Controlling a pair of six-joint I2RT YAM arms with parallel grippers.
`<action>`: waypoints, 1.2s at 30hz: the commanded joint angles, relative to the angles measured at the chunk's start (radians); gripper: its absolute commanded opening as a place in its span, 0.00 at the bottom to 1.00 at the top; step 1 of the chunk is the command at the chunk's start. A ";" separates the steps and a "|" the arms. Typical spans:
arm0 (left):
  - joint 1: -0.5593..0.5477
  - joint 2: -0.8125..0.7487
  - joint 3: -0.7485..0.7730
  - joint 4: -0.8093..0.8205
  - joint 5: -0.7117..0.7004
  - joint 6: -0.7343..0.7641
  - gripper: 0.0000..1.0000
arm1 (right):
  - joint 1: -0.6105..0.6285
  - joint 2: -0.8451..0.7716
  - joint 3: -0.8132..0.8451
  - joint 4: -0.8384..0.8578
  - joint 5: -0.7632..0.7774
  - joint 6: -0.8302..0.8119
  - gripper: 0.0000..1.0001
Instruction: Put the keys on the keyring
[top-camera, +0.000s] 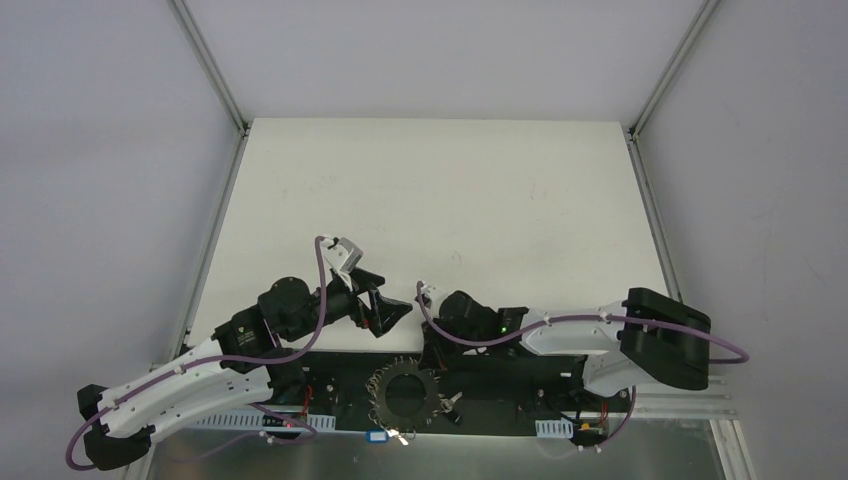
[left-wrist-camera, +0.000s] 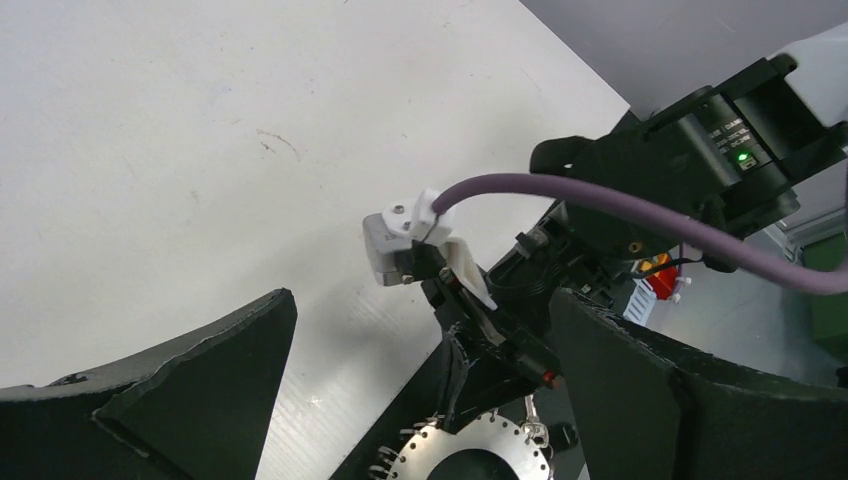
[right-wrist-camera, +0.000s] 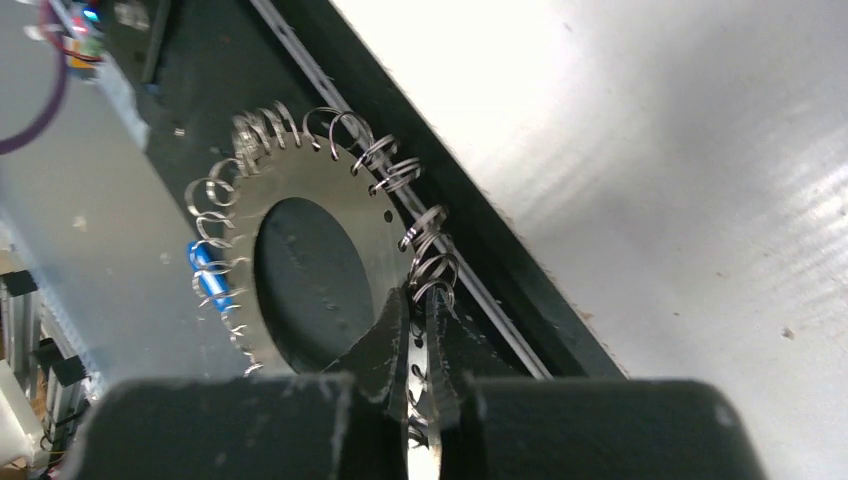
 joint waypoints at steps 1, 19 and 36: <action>-0.006 0.000 0.001 0.014 -0.018 -0.018 0.99 | 0.023 -0.093 -0.043 0.009 0.075 -0.035 0.00; -0.006 -0.192 0.000 0.015 -0.050 0.012 0.99 | 0.033 -0.616 0.035 -0.241 0.343 -0.168 0.00; -0.006 -0.258 -0.012 0.014 -0.054 0.027 0.99 | -0.157 -0.515 0.470 -0.352 0.578 -0.324 0.00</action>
